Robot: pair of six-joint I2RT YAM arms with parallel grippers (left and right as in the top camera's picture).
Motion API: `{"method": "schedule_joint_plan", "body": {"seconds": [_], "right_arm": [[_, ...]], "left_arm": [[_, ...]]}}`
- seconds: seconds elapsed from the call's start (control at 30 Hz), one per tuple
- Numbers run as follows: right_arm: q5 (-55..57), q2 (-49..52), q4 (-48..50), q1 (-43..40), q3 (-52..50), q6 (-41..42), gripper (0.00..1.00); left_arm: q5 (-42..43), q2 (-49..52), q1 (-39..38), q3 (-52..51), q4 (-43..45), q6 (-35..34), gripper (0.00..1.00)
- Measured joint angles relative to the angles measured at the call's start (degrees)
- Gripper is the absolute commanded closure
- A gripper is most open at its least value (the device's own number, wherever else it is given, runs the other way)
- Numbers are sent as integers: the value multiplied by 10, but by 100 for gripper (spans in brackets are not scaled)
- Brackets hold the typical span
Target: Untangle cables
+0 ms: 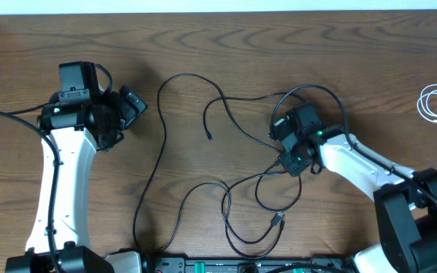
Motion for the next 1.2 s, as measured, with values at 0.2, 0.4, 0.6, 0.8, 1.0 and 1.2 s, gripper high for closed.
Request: {"method": "schedule_joint_plan", "body": {"seconds": [0.2, 0.4, 0.6, 0.8, 1.0, 1.2], "right_arm": [[-26, 11, -62, 0, 113, 2, 99], [-40, 11, -134, 0, 250, 5, 99], [-82, 11, -162, 0, 349, 5, 99], [-210, 11, -95, 1, 407, 11, 99], [-303, 11, -34, 22, 410, 60, 99], [-321, 11, -28, 80, 410, 81, 99]], "left_arm": [[0, 0, 0, 0, 0, 0, 2], [0, 0, 0, 0, 0, 0, 2], [0, 0, 0, 0, 0, 0, 2], [0, 0, 0, 0, 0, 0, 2], [0, 0, 0, 0, 0, 0, 2], [0, 0, 0, 0, 0, 0, 2]]}}
